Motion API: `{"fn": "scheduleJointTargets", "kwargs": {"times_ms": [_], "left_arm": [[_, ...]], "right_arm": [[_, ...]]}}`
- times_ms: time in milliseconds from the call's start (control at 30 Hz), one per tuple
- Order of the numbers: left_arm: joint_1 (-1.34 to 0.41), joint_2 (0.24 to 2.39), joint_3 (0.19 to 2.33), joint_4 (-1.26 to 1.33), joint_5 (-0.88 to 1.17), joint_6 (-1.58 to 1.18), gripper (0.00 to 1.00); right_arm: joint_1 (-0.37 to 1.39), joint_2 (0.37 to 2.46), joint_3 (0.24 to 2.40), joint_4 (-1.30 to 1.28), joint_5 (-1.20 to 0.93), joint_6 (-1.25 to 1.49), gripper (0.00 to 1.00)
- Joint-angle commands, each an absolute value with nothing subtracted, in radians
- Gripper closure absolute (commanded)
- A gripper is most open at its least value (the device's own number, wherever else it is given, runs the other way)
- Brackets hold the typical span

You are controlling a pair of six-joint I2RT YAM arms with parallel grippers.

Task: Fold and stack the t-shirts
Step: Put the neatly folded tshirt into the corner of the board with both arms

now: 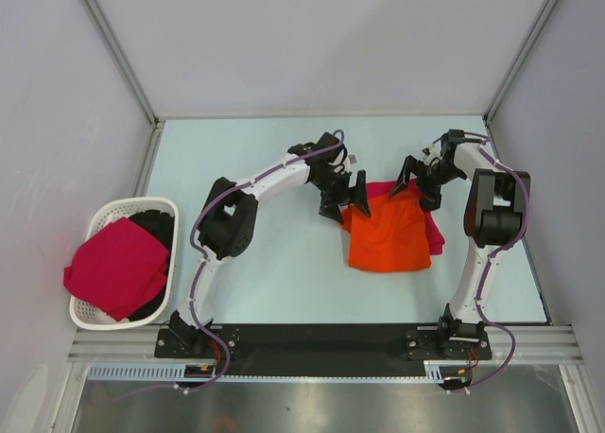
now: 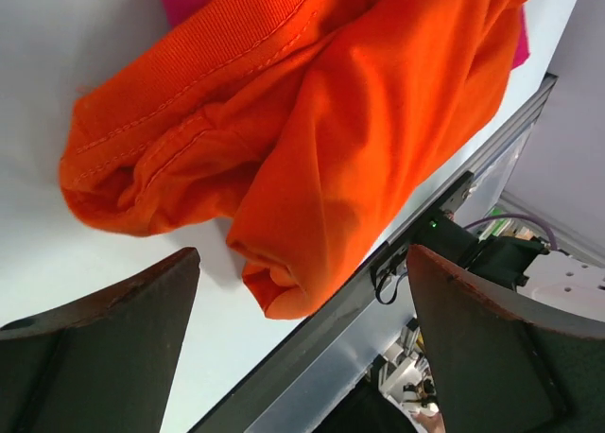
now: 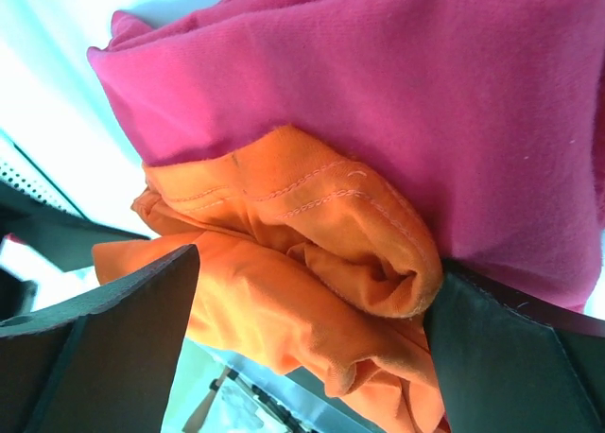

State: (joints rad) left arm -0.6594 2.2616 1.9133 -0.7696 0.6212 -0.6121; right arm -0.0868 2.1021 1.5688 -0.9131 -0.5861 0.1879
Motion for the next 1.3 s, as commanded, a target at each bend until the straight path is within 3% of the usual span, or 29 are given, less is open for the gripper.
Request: {"fn": "scheduleJointTargets", "kwargs": {"times_ms": [0,67,100,167,267,300,333,367,400,500,733,767,800,833,867,967,1167,1267], "left_arm": [[-0.658,2.261,1.925,-0.765,0.657,-0.626,0.04],[-0.661,2.272,1.914,-0.797,0.646,-0.614,0.05],[-0.663,2.275,1.899,-0.802,0.637,-0.612,0.07],[-0.661,2.290,1.893,-0.810,0.632,-0.611,0.16],[-0.663,2.338,1.910,-0.828,0.653,-0.607,0.53],[-0.664,2.353,1.933,-0.844,0.652,-0.601,0.80],[-0.664,2.376,1.945,-0.874,0.644,-0.597,0.93],[-0.664,2.382,1.951,-0.877,0.641,-0.594,1.00],[-0.664,2.385,1.960,-0.879,0.635,-0.586,1.00],[-0.663,2.385,1.974,-0.884,0.623,-0.575,1.00],[-0.657,2.362,2.035,-0.932,0.580,-0.574,1.00],[-0.657,2.365,2.046,-0.945,0.581,-0.565,0.85],[-0.654,2.364,2.049,-0.957,0.578,-0.560,0.63],[-0.653,2.353,2.051,-0.980,0.565,-0.555,0.51],[-0.653,2.342,2.039,-0.982,0.549,-0.546,0.33],[-0.647,2.286,1.984,-0.966,0.529,-0.546,0.13],[-0.595,2.142,1.739,-0.770,0.543,-0.595,0.09],[-0.586,2.141,1.718,-0.738,0.546,-0.592,0.08]], "right_arm": [[-0.064,2.118,1.575,-0.899,-0.655,0.172,0.04],[-0.061,2.128,1.577,-0.908,-0.669,0.166,0.14],[-0.060,2.135,1.578,-0.908,-0.686,0.161,0.24],[-0.057,2.144,1.580,-0.913,-0.704,0.158,0.37],[-0.049,2.163,1.591,-0.933,-0.686,0.153,0.55],[-0.046,2.174,1.597,-0.954,-0.677,0.150,0.62],[-0.045,2.177,1.600,-0.959,-0.670,0.144,0.68],[-0.044,2.178,1.600,-0.963,-0.661,0.146,0.73],[-0.043,2.177,1.597,-0.969,-0.652,0.147,0.83],[-0.043,2.166,1.603,-0.983,-0.641,0.141,0.89],[-0.041,2.120,1.666,-1.045,-0.577,0.164,0.86],[-0.040,2.126,1.681,-1.057,-0.559,0.164,0.77],[-0.038,2.129,1.693,-1.083,-0.551,0.160,0.67],[-0.038,2.129,1.710,-1.089,-0.546,0.153,0.53],[-0.034,2.123,1.715,-1.095,-0.537,0.152,0.01],[-0.032,2.097,1.721,-1.104,-0.519,0.146,0.00],[-0.041,2.028,1.700,-1.089,-0.494,0.143,0.00],[-0.041,2.010,1.683,-1.083,-0.488,0.140,0.00]]}}
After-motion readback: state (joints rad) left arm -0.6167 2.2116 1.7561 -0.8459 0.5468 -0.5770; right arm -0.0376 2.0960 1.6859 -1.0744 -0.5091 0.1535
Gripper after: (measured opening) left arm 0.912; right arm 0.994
